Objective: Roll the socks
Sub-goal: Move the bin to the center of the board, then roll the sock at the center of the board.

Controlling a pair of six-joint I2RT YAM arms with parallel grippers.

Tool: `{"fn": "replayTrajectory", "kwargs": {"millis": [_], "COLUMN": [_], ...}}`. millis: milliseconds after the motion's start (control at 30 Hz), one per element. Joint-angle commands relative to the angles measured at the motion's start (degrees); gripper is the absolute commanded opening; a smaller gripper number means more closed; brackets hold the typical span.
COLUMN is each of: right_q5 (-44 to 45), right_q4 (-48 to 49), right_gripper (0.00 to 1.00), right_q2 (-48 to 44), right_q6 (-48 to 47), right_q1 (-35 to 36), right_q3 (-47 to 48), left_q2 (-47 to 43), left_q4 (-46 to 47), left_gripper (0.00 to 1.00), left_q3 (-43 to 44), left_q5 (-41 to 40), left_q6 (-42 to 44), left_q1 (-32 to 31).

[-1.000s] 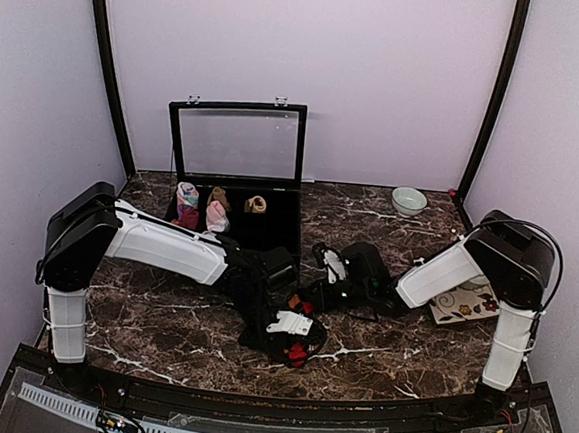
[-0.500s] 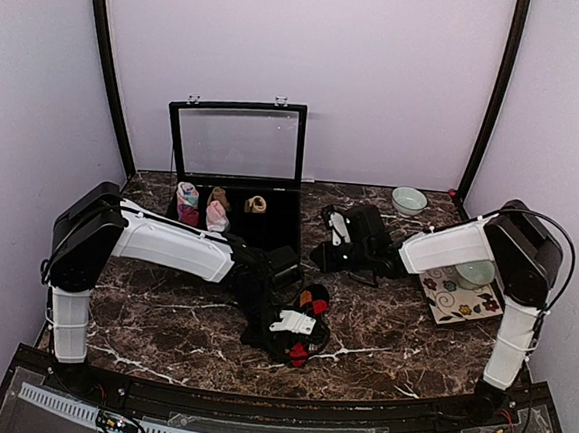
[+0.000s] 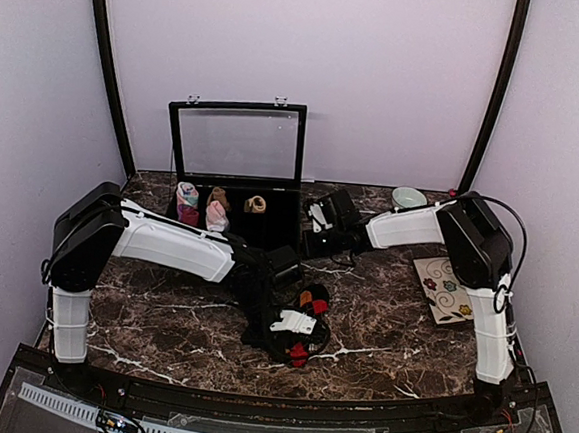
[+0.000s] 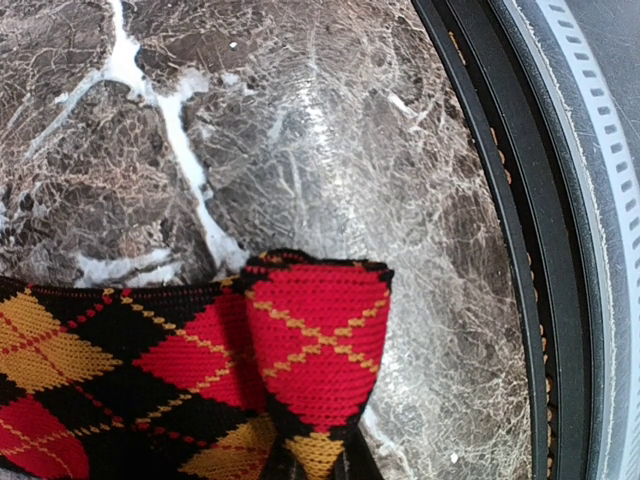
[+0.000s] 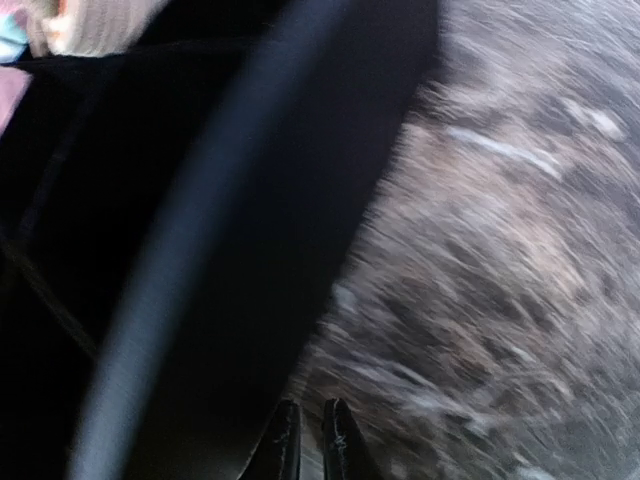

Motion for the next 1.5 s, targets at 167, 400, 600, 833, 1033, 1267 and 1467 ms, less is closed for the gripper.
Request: {"fn": "replayTrajectory", "kwargs": {"millis": [167,400,600,833,1033,1267,1467], "right_q5": [-7.79,-1.56,-2.15,-6.19,-5.28,6.18,22.49], "right_q4": [1.87,8.57,18.93,34.79,45.41,37.44,30.23], "right_gripper": [0.1,0.13,0.13,0.09,0.13,0.33,0.43], "right_q2": [2.2,-14.68,-33.08,-35.39,-39.07,-48.16,-49.34], "right_q6": [-1.67,0.45,7.96,16.62,18.97,14.41,3.34], "right_q1": [3.11,-0.93,0.8,7.05,9.6,22.67,42.23], "right_q3": [6.73,-15.88,-42.05,-52.8,-60.89,-68.87,-65.66], "left_q2": [4.47,4.53,4.81,5.24,6.63,9.1,14.2], "left_q4": [-1.13,-0.21,0.11,-0.38,-2.22,-6.04,-11.97], "left_gripper": [0.0,0.0,0.0,0.0,0.0,0.0,0.0], "left_q3": [-3.8,-4.65,-4.91,-5.64,-4.43,-1.28,3.29], "left_q5": [-6.65,-6.52,-5.55,-4.8,-2.56,1.74,5.76], "left_q6": [-0.54,0.01,0.54,1.09,1.11,1.44,2.89], "left_q1": [0.22,0.75,1.21,1.3,1.39,2.38,3.72]}}
